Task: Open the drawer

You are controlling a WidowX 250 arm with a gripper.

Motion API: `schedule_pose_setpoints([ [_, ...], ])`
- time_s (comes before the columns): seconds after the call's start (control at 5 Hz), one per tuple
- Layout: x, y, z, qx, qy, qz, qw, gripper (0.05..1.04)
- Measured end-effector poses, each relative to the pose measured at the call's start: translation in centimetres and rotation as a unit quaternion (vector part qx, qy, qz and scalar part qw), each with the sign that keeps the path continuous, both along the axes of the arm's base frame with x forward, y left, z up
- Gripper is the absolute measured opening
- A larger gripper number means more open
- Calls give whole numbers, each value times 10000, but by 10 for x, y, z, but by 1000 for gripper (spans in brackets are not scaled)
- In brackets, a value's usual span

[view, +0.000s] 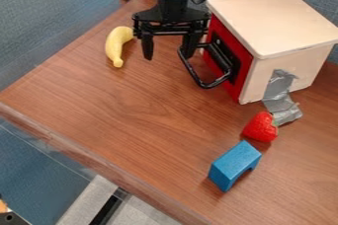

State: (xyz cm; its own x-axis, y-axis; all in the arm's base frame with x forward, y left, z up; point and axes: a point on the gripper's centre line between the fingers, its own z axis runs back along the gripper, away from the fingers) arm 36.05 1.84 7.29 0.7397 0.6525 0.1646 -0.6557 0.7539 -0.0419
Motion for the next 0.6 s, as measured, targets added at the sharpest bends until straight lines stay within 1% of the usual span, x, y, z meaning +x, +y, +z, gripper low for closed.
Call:
schedule_pose_setpoints([
  [0.2,10,-13,5,-108,-65,-44,9999,1000],
  [0.4,19,-18,2,-148,-70,8,9999,1000],
  [0.6,22,-18,-8,-160,24,100,9998,1000],
])
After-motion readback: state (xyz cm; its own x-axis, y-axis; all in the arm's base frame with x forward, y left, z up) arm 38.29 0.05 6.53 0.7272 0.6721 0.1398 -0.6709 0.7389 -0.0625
